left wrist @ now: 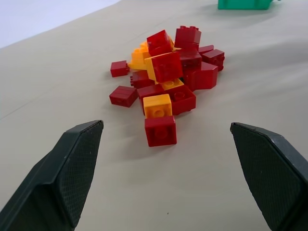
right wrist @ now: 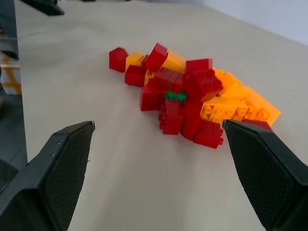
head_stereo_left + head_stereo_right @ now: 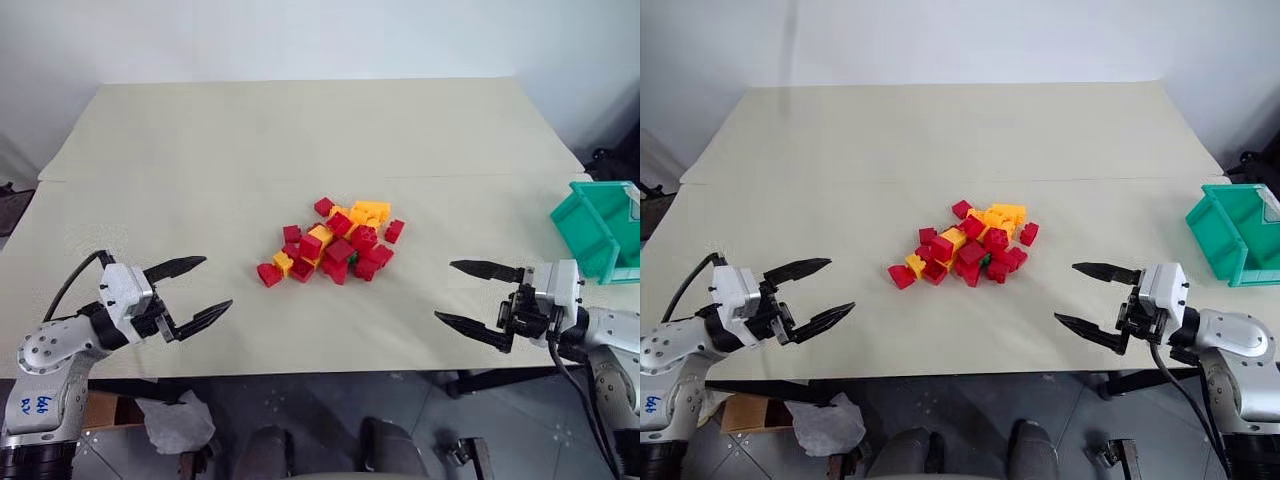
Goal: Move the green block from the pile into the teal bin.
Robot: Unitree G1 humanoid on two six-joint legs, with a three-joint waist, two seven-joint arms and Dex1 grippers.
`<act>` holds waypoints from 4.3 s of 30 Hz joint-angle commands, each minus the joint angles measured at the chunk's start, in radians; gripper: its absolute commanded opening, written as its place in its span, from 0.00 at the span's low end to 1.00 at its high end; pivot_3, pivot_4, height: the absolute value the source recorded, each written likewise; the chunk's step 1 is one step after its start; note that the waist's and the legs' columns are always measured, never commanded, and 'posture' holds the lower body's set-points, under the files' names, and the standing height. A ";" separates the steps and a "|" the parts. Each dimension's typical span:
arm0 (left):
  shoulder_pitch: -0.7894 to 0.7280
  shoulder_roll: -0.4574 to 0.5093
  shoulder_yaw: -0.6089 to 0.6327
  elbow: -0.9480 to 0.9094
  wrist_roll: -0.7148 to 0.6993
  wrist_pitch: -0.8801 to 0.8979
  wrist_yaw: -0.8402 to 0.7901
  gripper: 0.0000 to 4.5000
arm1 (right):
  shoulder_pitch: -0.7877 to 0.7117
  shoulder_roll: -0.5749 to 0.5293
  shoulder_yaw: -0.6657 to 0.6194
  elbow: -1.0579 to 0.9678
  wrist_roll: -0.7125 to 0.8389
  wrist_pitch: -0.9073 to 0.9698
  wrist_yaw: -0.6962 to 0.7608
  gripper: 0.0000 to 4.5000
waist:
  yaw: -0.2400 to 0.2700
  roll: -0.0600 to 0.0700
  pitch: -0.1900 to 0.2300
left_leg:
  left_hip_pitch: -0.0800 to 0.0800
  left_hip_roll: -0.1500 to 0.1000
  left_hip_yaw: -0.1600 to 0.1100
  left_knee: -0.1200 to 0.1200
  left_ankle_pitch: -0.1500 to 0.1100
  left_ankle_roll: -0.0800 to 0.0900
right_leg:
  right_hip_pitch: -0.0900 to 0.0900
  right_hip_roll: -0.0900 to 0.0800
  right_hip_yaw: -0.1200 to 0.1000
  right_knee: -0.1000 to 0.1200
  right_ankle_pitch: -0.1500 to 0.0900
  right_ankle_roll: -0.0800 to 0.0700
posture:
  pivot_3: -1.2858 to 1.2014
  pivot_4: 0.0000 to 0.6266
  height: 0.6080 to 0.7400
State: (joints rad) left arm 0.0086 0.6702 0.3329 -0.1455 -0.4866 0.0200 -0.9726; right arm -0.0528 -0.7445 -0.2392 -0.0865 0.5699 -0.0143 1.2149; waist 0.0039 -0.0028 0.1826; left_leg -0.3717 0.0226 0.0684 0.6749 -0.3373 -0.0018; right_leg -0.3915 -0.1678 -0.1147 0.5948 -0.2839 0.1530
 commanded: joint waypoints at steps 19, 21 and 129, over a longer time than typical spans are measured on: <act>0.172 -0.017 0.066 -0.048 -0.083 -0.027 -0.079 1.00 | -0.333 0.122 0.375 -0.076 -0.125 0.275 -0.099 0.11 | -0.002 0.000 0.000 | 0.000 0.005 0.000 0.002 -0.002 -0.003 | -0.002 0.004 -0.001 0.001 0.000 -0.002 | 0.52 0.24 1.00; 0.180 -0.040 0.062 -0.066 -0.084 -0.025 -0.053 1.00 | -0.395 0.160 0.432 -0.015 -0.187 0.263 -0.107 0.00 | -0.005 0.000 0.000 | -0.001 0.005 0.001 0.004 -0.003 -0.002 | -0.001 0.004 -0.001 0.001 0.000 -0.002 | 0.52 0.24 1.00; 0.084 -0.148 -0.092 -0.117 -0.041 -0.012 0.097 1.00 | -0.892 0.330 0.619 0.262 -0.396 0.906 -0.391 0.79 | -0.030 0.002 0.000 | -0.004 0.007 0.002 0.006 -0.007 -0.004 | -0.007 0.005 -0.005 0.008 0.000 -0.003 | 0.52 0.24 1.00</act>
State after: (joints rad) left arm 0.0927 0.5185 0.2346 -0.2275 -0.5205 0.0152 -0.8756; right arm -0.9543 -0.4152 0.3746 0.1977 0.1807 0.8958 0.8150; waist -0.0261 -0.0012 0.1830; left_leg -0.3755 0.0299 0.0700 0.6813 -0.3442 -0.0054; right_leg -0.3985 -0.1633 -0.1201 0.6032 -0.2843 0.1499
